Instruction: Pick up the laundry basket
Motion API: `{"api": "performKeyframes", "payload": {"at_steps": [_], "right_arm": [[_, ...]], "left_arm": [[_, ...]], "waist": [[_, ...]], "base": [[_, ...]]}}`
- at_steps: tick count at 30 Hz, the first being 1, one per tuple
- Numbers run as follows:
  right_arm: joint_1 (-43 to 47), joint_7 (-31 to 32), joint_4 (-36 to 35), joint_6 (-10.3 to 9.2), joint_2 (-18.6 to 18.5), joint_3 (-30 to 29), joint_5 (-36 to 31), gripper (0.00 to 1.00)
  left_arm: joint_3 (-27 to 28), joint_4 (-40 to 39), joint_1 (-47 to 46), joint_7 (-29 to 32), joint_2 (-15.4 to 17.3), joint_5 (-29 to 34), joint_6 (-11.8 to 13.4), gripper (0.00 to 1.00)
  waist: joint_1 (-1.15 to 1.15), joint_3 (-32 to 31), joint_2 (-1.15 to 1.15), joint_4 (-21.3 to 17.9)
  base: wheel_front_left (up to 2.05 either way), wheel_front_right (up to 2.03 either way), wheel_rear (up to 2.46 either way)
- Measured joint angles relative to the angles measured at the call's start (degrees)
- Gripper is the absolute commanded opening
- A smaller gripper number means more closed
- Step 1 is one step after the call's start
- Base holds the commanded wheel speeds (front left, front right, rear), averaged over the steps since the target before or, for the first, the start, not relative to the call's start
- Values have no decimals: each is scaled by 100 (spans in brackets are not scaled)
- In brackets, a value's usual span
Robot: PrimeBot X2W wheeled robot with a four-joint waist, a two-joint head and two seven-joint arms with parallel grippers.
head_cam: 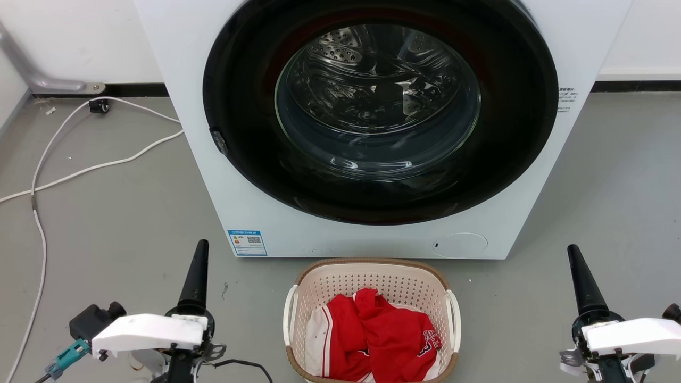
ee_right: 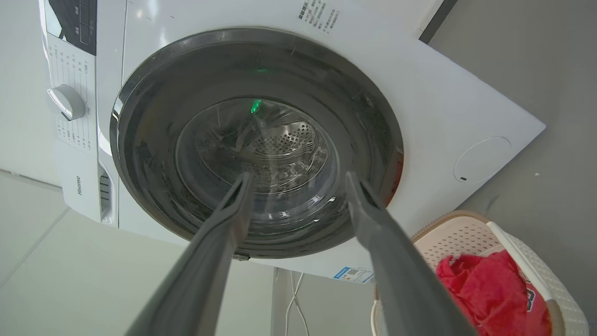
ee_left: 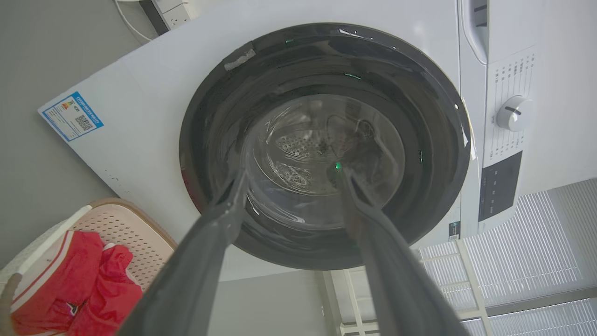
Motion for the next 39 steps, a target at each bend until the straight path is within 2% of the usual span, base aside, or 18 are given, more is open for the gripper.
{"api": "performKeyframes", "payload": {"at_steps": [16,28,39], "right_arm": [[155,-330,-300,0,23,40,-2108,100],[229,-415,-644,0,29,232,-3446,100],[368,-313,-1024,1,30,191,-4384,100]], "left_arm": [[-436,-132,-1,-347,0,2036,300,100],[-523,-42,-57,-554,1,3228,454,100],[-588,13,-114,-722,55,4111,548,100]], "waist": [[0,5,0,19],[0,16,0,23],[0,2,0,19]], "base": [[0,0,0],[0,0,0],[0,0,0]]}}
